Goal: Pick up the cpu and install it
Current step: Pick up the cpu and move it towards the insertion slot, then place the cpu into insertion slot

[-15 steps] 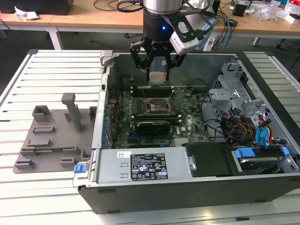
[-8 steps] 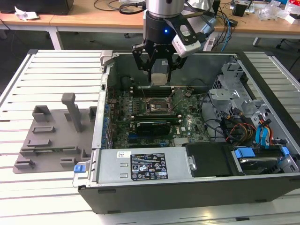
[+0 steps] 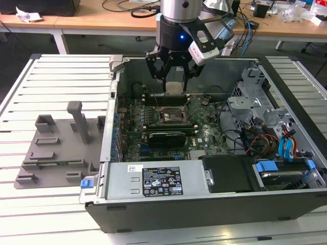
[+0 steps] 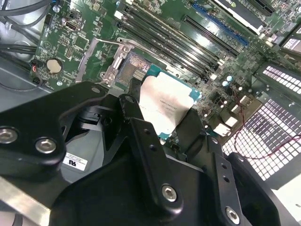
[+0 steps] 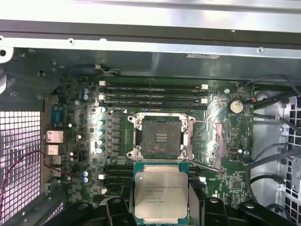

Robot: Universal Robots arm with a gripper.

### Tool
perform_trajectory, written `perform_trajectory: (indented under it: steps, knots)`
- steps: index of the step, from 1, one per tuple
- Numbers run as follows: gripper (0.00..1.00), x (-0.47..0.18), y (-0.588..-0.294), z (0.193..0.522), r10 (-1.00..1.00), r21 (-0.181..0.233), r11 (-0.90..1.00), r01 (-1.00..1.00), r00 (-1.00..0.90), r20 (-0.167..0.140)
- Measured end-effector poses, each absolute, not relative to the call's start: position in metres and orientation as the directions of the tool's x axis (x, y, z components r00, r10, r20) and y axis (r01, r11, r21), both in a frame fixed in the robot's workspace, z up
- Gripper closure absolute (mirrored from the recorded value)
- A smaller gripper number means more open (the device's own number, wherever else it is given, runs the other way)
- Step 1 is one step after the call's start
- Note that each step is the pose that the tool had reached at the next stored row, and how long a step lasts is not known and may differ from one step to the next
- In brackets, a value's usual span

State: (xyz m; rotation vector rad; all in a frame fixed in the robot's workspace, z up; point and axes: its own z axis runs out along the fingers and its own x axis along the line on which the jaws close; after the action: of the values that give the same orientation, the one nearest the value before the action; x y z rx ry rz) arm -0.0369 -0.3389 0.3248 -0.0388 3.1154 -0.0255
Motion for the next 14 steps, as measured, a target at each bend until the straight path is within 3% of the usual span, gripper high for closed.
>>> perform_trajectory:
  steps: [14]
  knots:
    - [0.45, -0.0360, -0.3388, 0.3231, -0.016, -0.018, 1.000, -0.015, -1.000, -0.026]
